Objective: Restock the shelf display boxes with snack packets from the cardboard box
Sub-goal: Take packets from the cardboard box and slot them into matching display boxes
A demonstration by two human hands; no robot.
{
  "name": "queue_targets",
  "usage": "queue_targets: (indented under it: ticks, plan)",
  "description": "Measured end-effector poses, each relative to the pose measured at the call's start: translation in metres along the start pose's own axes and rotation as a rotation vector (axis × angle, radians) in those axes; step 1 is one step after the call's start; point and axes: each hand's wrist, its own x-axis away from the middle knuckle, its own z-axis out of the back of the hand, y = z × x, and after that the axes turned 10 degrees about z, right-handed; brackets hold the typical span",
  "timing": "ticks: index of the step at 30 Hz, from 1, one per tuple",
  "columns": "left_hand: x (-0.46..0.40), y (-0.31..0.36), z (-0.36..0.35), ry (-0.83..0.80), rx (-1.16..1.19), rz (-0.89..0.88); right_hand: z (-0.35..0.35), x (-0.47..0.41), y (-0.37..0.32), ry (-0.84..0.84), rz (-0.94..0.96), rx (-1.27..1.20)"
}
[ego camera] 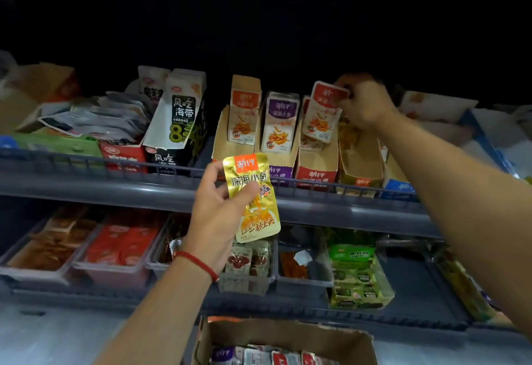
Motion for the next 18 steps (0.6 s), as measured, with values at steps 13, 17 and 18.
queue_targets:
  ticks: [13,17,18]
  plan:
    - [0.001,0.002,-0.001,-0.011,-0.014,0.015,-0.027,-0.011,0.004,-0.181,-0.071,0.194]
    - [0.001,0.000,-0.002,-0.007,-0.015,0.019,-0.027,-0.010,0.001,-0.164,-0.008,0.291]
    - [0.001,0.000,-0.002,-0.001,-0.016,0.020,-0.027,-0.010,-0.001,-0.170,-0.003,0.312]
